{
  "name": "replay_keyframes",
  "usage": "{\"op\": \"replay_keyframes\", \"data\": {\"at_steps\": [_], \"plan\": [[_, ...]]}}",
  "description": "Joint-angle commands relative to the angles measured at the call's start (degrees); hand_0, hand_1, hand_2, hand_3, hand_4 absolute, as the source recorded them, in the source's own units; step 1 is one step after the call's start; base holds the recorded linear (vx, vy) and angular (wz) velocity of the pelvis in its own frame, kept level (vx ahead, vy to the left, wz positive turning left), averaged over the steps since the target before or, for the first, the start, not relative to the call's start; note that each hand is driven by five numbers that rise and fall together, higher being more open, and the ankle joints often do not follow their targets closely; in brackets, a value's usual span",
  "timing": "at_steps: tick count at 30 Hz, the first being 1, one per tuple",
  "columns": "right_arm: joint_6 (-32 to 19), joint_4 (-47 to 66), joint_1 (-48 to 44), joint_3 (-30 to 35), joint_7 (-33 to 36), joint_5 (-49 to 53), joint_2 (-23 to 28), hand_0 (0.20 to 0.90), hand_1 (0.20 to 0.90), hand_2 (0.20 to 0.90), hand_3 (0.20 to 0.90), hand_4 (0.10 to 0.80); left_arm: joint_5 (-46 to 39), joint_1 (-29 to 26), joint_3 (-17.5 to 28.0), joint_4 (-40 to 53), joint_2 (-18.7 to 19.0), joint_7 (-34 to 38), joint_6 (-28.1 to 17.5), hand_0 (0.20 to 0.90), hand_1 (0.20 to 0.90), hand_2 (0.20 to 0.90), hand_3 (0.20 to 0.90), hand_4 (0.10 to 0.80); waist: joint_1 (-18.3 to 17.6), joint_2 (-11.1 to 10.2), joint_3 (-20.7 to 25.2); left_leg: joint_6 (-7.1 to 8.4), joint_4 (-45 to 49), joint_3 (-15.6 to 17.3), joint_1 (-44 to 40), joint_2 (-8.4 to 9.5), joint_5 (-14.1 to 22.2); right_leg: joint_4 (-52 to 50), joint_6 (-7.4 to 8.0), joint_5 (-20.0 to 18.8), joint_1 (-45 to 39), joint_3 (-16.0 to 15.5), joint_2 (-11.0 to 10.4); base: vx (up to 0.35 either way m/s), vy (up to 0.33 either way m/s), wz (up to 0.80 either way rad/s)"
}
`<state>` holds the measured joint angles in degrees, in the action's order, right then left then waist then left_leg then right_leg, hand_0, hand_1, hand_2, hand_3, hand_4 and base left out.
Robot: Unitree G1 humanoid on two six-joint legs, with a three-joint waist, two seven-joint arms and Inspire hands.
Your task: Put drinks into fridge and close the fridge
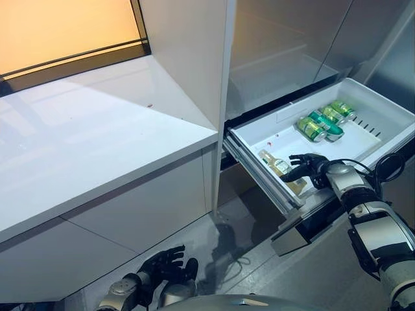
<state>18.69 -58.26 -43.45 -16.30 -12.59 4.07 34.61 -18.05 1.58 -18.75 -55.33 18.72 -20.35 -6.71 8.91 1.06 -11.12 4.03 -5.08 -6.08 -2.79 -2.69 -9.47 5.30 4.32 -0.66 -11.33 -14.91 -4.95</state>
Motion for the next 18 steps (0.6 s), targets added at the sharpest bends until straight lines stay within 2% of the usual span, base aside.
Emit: {"op": "replay_keyframes", "data": {"at_steps": [1,3,6,8,12,18], "plan": [[-7.8,12.9,-3.9,-0.9,17.5,7.0,5.6,0.9,0.9,0.9,0.9,0.8,0.7,-0.5,-1.8,-2.4,0.2,0.2,-0.7,0.9,0.9,0.9,0.9,0.8,-1.7,-1.8,2.0,-1.84,0.1,5.7,-3.4,1.82,6.9,-1.2,-3.02,-0.8,3.6,4.0,3.2,-0.047,-0.002,-0.05],[-14.3,21.8,-3.2,2.8,29.4,8.3,5.0,0.9,0.9,0.9,0.9,0.8,1.0,-0.2,-1.1,-3.3,0.1,0.6,-0.9,0.9,0.9,0.9,0.9,0.8,-2.3,-1.8,1.9,-1.95,0.1,6.2,-3.5,1.67,7.1,-1.4,-2.97,-0.6,3.8,4.4,3.4,-0.037,-0.001,-0.04],[-27.0,28.9,-1.1,9.2,43.0,4.7,3.3,0.9,0.9,0.9,0.9,0.8,1.1,0.0,-1.2,-5.6,-1.0,1.4,-2.1,0.9,0.9,0.9,0.9,0.8,-3.0,-1.6,2.3,-2.21,0.2,6.7,-3.6,1.75,7.7,-1.3,-2.68,-0.4,4.0,5.0,3.5,-0.027,0.007,-0.1],[-33.1,30.6,0.0,12.4,49.5,2.4,3.1,0.9,0.9,0.9,0.9,0.8,0.8,0.2,-1.7,-6.9,-1.5,1.5,-2.7,0.9,0.9,0.9,0.9,0.8,-3.4,-1.3,2.6,-2.34,0.1,7.1,-3.8,1.85,8.1,-1.1,-2.48,-0.4,3.9,5.2,3.5,-0.016,0.022,-0.17],[-40.2,32.6,2.7,17.4,54.1,3.9,4.0,0.9,0.9,0.9,0.9,0.8,0.7,0.2,-2.1,-8.4,-1.9,0.8,-3.2,0.9,0.9,0.9,0.9,0.8,-4.6,-1.2,3.5,-2.49,0.1,8.1,-4.2,1.98,8.7,-0.8,-2.23,-0.4,3.8,6.0,3.5,-0.003,0.028,-0.08],[-42.5,30.2,7.0,21.6,52.7,13.6,4.7,0.9,0.9,0.9,0.9,0.8,1.3,-0.9,-3.0,-8.1,-2.1,0.4,-2.2,0.9,0.9,0.9,0.9,0.8,-6.6,-1.4,4.2,-2.57,0.2,9.5,-4.9,1.94,9.5,-0.7,-1.95,-0.5,3.9,7.7,3.4,0.01,0.002,-0.24]]}}
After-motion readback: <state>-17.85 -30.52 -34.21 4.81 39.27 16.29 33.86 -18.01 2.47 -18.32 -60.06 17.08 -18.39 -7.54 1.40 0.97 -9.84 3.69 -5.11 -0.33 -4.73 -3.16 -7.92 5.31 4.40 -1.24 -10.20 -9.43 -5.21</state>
